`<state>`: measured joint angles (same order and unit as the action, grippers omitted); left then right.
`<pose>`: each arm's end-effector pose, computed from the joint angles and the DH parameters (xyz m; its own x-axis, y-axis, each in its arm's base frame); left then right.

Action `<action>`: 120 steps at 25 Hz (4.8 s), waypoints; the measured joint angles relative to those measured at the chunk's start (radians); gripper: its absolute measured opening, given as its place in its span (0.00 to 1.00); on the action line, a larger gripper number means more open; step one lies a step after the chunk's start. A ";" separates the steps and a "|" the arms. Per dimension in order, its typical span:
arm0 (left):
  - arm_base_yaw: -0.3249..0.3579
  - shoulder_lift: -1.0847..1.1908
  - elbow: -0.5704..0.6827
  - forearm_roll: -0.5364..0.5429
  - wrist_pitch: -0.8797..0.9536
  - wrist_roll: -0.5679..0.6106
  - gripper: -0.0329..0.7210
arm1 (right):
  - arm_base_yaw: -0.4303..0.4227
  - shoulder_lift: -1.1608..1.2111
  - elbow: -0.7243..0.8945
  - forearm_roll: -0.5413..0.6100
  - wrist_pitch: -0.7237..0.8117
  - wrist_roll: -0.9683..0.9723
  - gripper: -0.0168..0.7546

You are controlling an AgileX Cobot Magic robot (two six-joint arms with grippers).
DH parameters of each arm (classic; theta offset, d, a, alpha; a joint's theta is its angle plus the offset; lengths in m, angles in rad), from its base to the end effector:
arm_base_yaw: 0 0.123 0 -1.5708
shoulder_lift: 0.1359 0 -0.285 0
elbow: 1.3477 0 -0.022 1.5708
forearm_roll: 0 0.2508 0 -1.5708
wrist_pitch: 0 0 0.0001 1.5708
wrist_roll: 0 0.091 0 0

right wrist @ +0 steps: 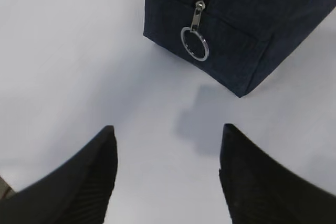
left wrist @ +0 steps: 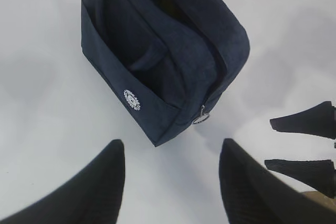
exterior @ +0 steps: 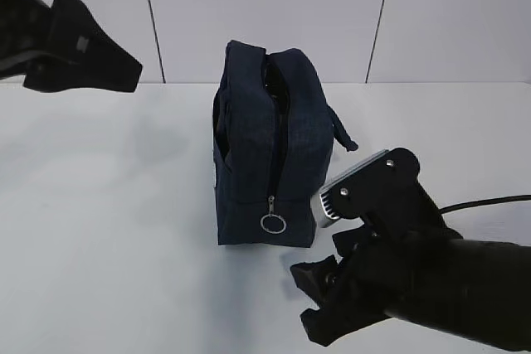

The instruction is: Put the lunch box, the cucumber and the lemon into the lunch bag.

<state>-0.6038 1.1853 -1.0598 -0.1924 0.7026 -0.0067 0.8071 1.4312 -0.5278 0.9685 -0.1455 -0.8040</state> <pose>0.1979 -0.1502 0.3511 -0.6417 0.2573 -0.7225 0.5470 0.8139 -0.1959 0.1834 0.1759 0.1798 -0.5612 -0.3581 -0.7462 -0.5739 0.8180 0.0391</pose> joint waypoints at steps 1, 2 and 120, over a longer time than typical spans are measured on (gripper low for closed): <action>0.000 0.000 0.004 0.000 -0.006 0.000 0.58 | 0.002 0.013 0.000 -0.011 -0.016 0.000 0.65; 0.000 0.000 0.006 0.000 -0.011 0.000 0.58 | 0.003 0.024 0.000 -0.026 -0.030 0.000 0.65; 0.000 0.007 0.006 0.053 -0.015 0.000 0.58 | 0.003 0.463 -0.238 -0.245 -0.268 0.321 0.05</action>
<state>-0.6038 1.1919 -1.0534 -0.1395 0.6876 -0.0067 0.8096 1.8943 -0.7654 0.7237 -0.4131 -0.4831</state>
